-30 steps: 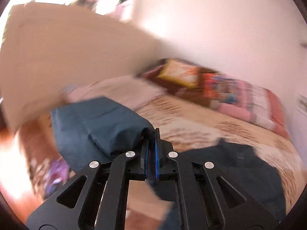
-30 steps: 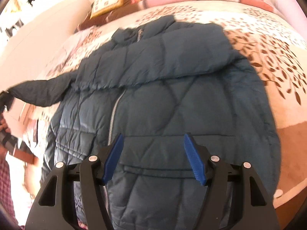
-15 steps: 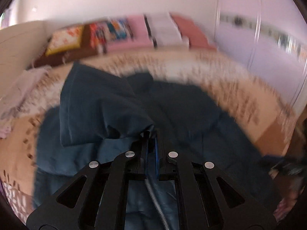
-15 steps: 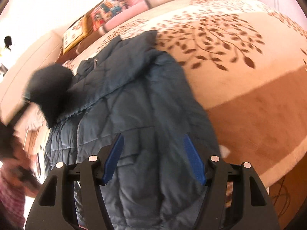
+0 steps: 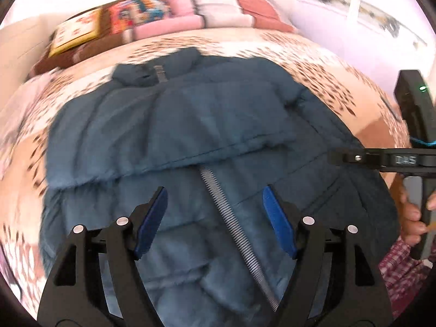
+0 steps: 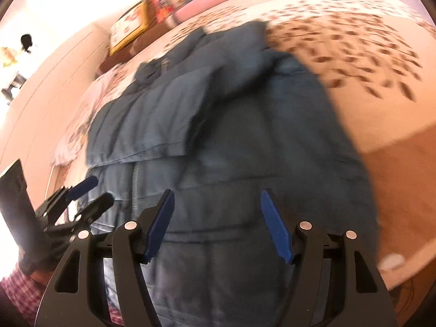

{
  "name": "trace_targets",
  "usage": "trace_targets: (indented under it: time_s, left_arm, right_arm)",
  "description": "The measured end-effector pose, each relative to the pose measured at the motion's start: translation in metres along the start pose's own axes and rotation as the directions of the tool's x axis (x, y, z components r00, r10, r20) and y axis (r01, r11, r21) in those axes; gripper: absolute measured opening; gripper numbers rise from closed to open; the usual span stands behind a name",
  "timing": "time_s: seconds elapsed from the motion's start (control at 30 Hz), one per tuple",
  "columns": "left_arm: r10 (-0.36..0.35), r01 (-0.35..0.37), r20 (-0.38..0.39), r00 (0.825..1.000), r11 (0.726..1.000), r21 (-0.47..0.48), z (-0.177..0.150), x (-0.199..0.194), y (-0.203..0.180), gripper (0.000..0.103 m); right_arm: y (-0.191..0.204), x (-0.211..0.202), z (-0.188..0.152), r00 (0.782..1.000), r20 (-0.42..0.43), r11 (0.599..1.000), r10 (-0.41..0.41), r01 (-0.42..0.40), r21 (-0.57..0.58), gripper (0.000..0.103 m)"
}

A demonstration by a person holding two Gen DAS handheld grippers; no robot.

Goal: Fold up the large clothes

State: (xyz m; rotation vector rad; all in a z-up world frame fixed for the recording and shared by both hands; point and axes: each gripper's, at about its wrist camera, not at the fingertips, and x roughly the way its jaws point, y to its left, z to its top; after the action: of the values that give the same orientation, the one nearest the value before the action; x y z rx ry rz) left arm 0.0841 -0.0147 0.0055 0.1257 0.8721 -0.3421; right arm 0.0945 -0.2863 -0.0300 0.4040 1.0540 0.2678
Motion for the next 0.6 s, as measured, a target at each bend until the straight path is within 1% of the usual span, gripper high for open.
trace_targets:
  time_s: [0.07,0.17,0.23,0.33,0.4,0.43,0.5,0.6]
  left_arm:
    - [0.036,-0.035,0.014,0.999,0.998,-0.057,-0.01,0.0,0.012,0.072]
    - [0.095,-0.09,0.019,0.995,0.982,-0.168,-0.033,-0.013,0.042,0.072]
    - [0.134,-0.129,0.008,0.991,0.967,-0.221,-0.047,-0.019,0.061,0.072]
    - [0.179,-0.178,-0.023,0.984,0.943,-0.282,-0.069,-0.025,0.085,0.072]
    - [0.202,-0.204,-0.04,0.979,0.925,-0.321,-0.081,-0.03,0.098,0.072]
    - [0.209,-0.212,-0.044,0.977,0.918,-0.335,-0.087,-0.032,0.103,0.072]
    - [0.222,-0.226,-0.053,0.974,0.907,-0.356,-0.096,-0.035,0.11,0.072]
    - [0.241,-0.249,-0.07,0.968,0.894,-0.373,-0.109,-0.038,0.123,0.072]
  right_arm:
    - [0.009,0.013,0.006,1.0,-0.008,1.0,-0.024,0.024,-0.013,0.066]
    - [0.01,0.033,0.021,1.0,-0.027,0.999,-0.007,0.008,0.049,0.066]
    - [0.007,0.041,0.029,0.999,-0.03,0.995,0.011,-0.008,0.1,0.06]
    - [0.003,0.058,0.046,0.999,-0.039,0.984,0.015,-0.008,0.178,0.044]
    - [0.001,0.064,0.052,0.998,-0.052,0.977,0.045,-0.033,0.211,0.017]
    - [0.001,0.064,0.053,0.997,-0.053,0.975,0.053,-0.04,0.216,0.011]
    - [0.002,0.058,0.055,0.998,-0.036,0.976,0.055,-0.046,0.212,0.008]
    - [0.0,0.049,0.053,0.998,-0.024,0.975,0.052,-0.046,0.216,0.008]
